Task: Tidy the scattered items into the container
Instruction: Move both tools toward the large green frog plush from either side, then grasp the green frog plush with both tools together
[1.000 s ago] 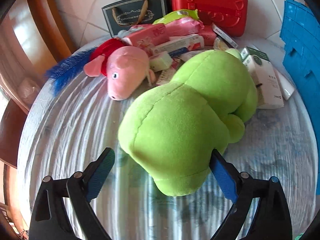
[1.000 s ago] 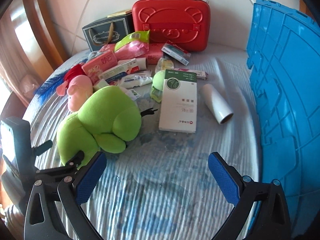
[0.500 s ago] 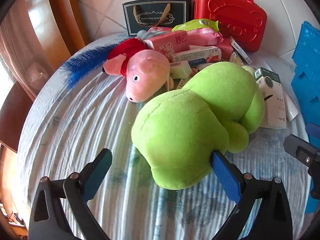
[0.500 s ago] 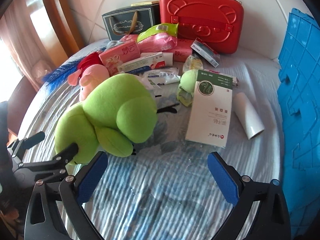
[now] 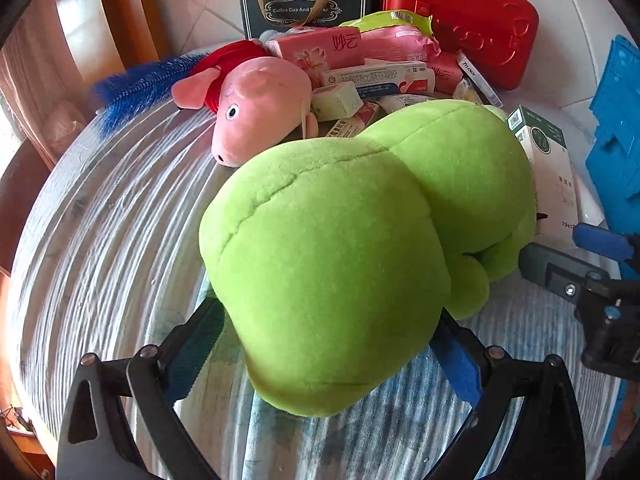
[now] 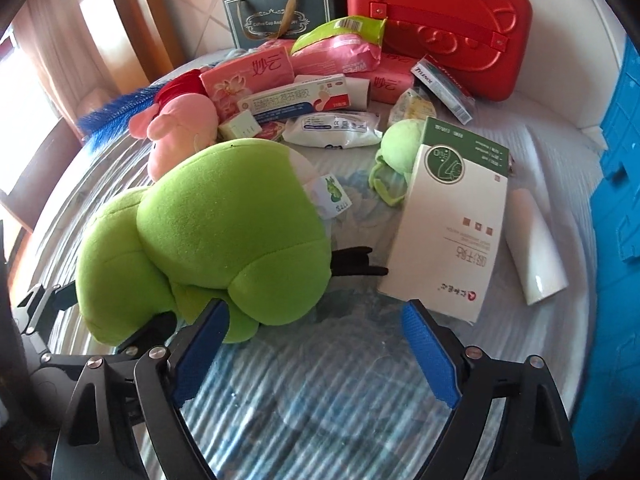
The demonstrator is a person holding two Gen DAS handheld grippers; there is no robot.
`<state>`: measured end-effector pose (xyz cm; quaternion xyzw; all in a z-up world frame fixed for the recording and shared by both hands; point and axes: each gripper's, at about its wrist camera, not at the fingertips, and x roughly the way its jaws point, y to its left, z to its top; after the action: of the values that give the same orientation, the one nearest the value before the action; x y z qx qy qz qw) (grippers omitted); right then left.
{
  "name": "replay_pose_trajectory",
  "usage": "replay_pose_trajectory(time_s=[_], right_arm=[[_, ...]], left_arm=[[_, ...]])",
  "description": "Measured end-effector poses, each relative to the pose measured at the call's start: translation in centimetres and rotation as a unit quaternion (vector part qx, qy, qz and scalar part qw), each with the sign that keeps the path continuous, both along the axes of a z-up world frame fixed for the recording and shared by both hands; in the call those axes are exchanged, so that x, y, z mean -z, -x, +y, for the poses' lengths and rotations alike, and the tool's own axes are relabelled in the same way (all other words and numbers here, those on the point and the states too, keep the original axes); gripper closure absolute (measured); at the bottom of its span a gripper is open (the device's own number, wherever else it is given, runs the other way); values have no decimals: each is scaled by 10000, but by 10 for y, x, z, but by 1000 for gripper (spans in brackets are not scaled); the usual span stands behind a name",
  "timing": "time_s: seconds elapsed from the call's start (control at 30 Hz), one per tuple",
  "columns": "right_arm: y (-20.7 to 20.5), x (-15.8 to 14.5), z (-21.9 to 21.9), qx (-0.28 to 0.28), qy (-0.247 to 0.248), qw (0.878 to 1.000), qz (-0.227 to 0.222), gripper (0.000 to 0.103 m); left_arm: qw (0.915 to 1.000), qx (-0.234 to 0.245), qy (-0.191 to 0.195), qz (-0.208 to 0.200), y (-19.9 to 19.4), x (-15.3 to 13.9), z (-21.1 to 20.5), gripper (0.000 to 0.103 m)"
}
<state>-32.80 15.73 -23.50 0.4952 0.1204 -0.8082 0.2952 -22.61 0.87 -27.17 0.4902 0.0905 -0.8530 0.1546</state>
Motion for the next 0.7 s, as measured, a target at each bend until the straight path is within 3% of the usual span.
replay_pose_trajectory(time_s=[0.37,0.4,0.43,0.47,0.57,0.7], right_arm=[[15,26,-17,-246,421,9988,50,16],[14,26,-18,-292,493,9983,88,23],[14,27,-19,-333,569,9978,90,40],[12,27,-22,-386,648,9971,73,49],[3,26,-30,-418,485,9976,259,55],[-7,12,-23,-376,616,9967,369,58]], left_arm=[[9986,91,479,197,10,11,2,7],[9984,100,501,236,10,12,1,11],[9981,121,525,296,10,11,1,14],[9977,130,573,352,10,9,2,19],[9963,176,725,419,10,5,4,26],[9952,227,724,616,0,-8,3,28]])
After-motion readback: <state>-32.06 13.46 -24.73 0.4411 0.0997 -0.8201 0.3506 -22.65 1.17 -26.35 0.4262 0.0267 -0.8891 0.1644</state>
